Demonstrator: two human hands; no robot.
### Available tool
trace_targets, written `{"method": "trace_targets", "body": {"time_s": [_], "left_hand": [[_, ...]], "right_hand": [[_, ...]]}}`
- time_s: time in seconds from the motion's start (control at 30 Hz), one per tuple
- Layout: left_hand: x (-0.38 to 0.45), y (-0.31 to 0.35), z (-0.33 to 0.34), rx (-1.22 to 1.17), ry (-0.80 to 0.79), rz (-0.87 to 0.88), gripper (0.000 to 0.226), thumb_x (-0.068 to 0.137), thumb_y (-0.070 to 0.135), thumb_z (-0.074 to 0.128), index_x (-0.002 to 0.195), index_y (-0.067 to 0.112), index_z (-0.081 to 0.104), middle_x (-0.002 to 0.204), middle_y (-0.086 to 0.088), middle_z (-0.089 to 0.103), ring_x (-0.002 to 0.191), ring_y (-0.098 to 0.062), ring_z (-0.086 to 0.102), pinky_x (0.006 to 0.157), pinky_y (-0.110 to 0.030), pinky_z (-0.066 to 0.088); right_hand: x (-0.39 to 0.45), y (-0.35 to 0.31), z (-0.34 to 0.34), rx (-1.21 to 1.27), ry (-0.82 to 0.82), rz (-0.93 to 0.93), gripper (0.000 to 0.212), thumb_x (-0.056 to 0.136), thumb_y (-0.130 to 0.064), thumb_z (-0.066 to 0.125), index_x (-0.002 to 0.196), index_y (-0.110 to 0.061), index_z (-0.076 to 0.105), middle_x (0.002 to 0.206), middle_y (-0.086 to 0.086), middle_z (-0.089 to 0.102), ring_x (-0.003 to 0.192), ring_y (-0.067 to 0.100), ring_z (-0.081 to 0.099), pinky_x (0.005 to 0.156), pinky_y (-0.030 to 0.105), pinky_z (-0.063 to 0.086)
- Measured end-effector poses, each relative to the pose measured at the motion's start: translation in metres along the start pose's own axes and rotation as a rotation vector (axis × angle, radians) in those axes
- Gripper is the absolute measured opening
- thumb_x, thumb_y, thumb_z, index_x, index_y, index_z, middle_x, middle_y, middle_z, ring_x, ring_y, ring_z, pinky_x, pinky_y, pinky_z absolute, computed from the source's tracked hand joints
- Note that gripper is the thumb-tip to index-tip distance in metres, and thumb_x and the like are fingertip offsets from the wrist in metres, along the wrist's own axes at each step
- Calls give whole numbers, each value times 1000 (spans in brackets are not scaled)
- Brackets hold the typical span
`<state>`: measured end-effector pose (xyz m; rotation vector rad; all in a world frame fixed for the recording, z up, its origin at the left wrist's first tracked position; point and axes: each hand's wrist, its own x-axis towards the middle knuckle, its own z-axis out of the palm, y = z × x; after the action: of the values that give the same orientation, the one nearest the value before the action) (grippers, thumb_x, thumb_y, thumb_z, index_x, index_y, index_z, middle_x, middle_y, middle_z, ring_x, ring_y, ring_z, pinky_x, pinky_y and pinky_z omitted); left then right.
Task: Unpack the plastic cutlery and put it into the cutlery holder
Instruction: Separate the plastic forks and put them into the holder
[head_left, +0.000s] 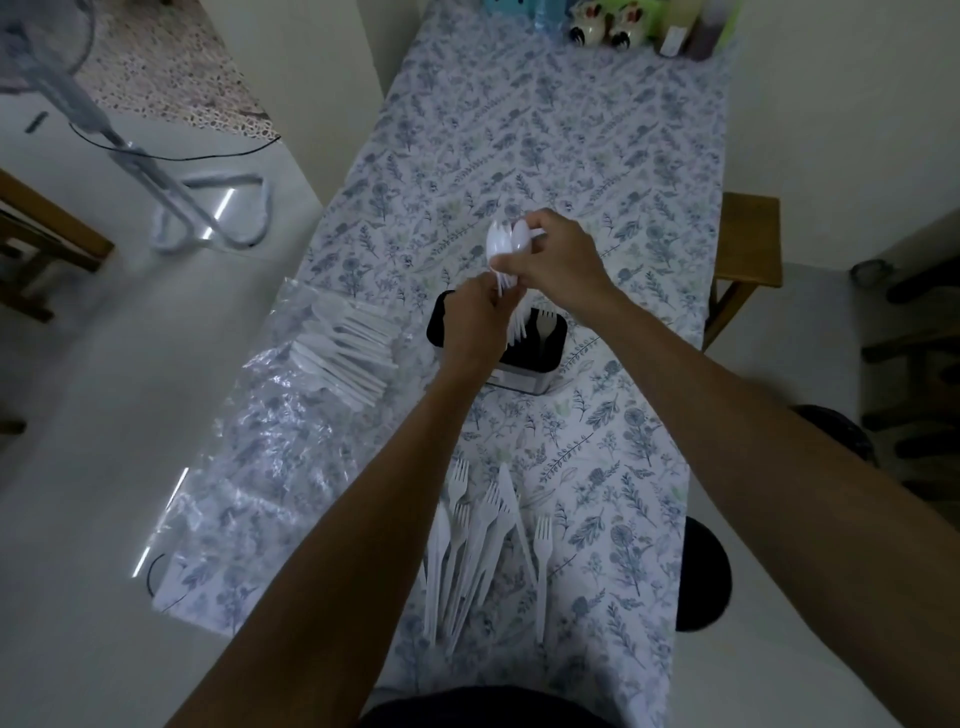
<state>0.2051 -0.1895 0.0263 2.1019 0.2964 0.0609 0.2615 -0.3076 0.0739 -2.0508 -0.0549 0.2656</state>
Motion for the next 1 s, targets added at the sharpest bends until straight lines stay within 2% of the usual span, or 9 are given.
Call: {"method": "trace_targets", "body": {"time_s": [0.17,0.33,0.43,0.57,0.63,0.7,0.8,0.87,1.0], "left_hand": [[-10,-6,10,-11,31,65,50,94,34,70,63,20,34,57,5,34,54,-12,28,55,-36,26],[-12,-15,10,91,35,181,51,90,40,72,62,14,39,61,1,37,57,-13,31,55,-28,24],[-12,-16,10,154,39,209,49,88,43,72,64,8,48,67,-3,43,60,-12,35,54,-22,26],[-9,-13,5,200,-4,249,45,91,41,70,64,13,49,63,-2,43,58,-9,34,54,-20,26],[-7,-8,0,218,-33,267,32,94,30,69,71,10,61,67,-1,46,58,-5,39,58,-12,32],[-6,-6,-5,235,-78,252,25,99,18,64,80,1,66,76,-5,51,61,-13,50,60,-7,38],[-3,-12,-10,230,-148,203,21,99,16,62,88,-1,67,87,-11,61,70,-23,64,67,-25,57],[-4,-13,-11,254,-144,193,20,99,19,61,87,4,67,85,-11,63,73,-23,63,69,-37,56],[-8,-3,-14,316,-34,189,23,101,20,55,86,5,63,76,-7,66,67,-20,59,61,-32,44]], "right_hand": [[-14,16,-8,53,-17,-12,55,70,-37,84,121,-28,63,107,0,74,93,14,74,79,43,64],[-24,20,-11,-6,-26,-87,46,81,-28,81,123,-29,62,110,-2,73,93,8,71,67,13,56],[-27,23,-13,-7,-14,-117,45,82,-28,81,123,-25,62,106,-5,70,92,6,68,62,5,50],[-26,25,-14,-5,16,-116,45,82,-28,80,123,-23,62,106,-7,68,93,7,67,61,3,47],[-23,26,-13,-6,37,-111,46,83,-30,79,124,-22,61,113,-3,69,97,9,67,65,6,48],[-21,27,-14,1,43,-104,49,83,-30,79,128,-21,59,119,1,69,100,11,66,72,13,52],[-20,29,-13,-2,6,-105,52,83,-29,79,130,-22,57,123,2,67,103,13,66,75,16,54],[-22,30,-11,-8,-13,-112,51,83,-28,79,129,-21,57,121,0,66,102,12,66,71,12,51],[-24,28,-8,3,10,-123,51,81,-28,81,127,-23,58,117,-3,67,97,9,66,66,4,49]]}}
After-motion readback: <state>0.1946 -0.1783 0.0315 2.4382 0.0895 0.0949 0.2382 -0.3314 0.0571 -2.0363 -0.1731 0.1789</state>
